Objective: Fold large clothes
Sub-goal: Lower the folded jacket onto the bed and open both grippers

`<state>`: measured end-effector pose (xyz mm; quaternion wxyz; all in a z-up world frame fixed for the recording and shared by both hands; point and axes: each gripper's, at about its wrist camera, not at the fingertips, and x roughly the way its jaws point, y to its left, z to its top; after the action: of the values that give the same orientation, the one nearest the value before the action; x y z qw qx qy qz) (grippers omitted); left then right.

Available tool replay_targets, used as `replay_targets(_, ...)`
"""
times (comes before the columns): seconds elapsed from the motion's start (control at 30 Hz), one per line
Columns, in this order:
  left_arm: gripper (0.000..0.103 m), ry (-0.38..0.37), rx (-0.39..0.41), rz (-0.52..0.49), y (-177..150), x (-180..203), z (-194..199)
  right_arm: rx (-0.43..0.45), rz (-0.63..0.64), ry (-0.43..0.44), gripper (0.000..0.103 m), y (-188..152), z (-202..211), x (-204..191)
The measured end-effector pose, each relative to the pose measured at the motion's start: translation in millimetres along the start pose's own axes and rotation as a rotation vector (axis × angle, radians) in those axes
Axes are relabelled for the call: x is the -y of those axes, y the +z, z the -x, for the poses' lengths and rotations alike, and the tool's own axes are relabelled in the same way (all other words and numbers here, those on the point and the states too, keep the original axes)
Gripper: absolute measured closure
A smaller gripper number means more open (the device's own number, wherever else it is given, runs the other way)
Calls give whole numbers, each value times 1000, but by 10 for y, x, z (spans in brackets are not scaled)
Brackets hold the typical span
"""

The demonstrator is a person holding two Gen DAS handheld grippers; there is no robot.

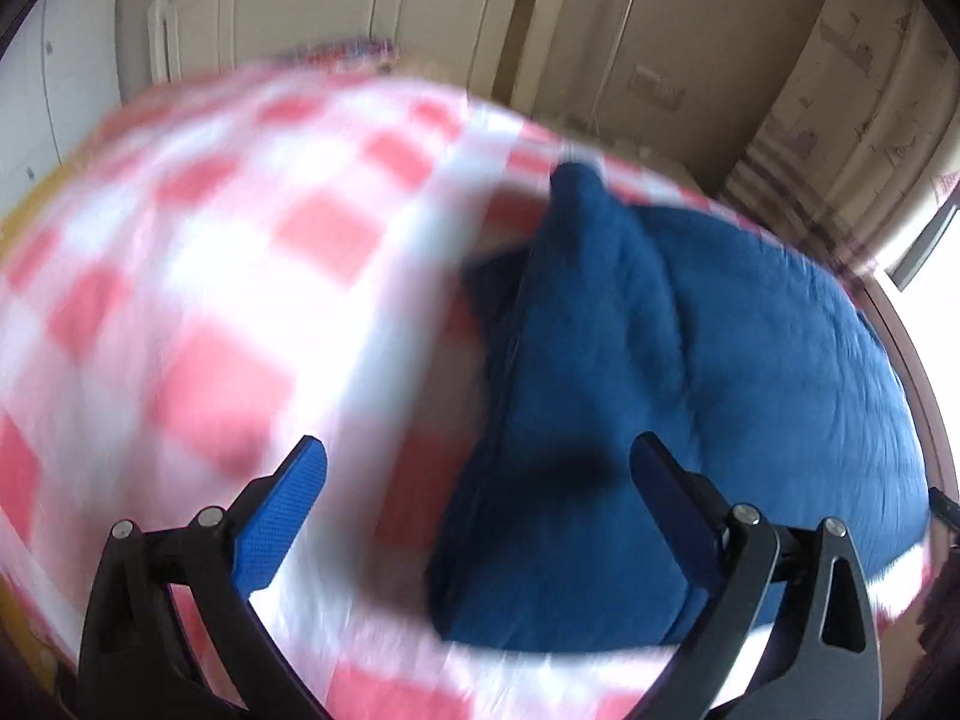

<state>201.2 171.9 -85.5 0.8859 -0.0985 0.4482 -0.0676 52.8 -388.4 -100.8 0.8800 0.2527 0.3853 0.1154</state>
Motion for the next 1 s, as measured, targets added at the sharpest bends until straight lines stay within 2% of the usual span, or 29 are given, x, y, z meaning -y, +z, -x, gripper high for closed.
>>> replay_targets(0.03,3,-27,-17,14,-61,-48,-36,18,14,5,36,-14,5,-18)
replay_targets(0.1,4,-87,-19,56,-136,-98,-67,33,52,9,51,-40,22,-78)
replay_targets(0.13,17,-120,-11,65,-144,-85,-64,45,60,16,55,-58,56,-112)
replay_targets(0.17,38,-171,-5,62,-147,-37,-63,47,70,24,61,-67,96,-135)
replay_targets(0.2,41,-186,-5,53,-153,35,-57,44,84,32,66,-96,154,-155)
replay_targets(0.27,54,-117,11,-10,-199,195,-11,35,89,41,68,-136,237,-131)
replay_targets(0.33,63,-100,12,-79,-283,271,73,15,96,56,68,-212,330,-112)
replay_targets(0.47,64,-152,-24,-82,-439,190,218,-5,104,78,68,-372,491,-130)
replay_targets(0.67,62,-156,-48,-76,-640,177,375,-35,118,84,68,-479,615,-145)
replay_targets(0.73,60,-154,-58,-72,-666,176,394,-30,114,57,66,-455,671,-151)
replay_targets(0.8,56,-145,-63,-71,-684,165,422,11,90,-7,66,-282,726,-171)
replay_targets(0.87,52,-122,-52,-67,-663,137,480,110,102,-94,66,-27,881,-311)
replay_targets(0.9,50,-89,-23,-61,-619,125,545,213,133,-108,65,152,1037,-464)
replay_targets(0.93,44,-46,31,-49,-538,115,653,335,172,-112,62,315,1193,-636)
replay_targets(0.97,30,-31,74,-37,-456,108,731,444,206,-103,22,439,1307,-782)
replay_targets(1.0,21,-30,168,-15,-297,119,917,568,238,-101,6,529,1392,-913)
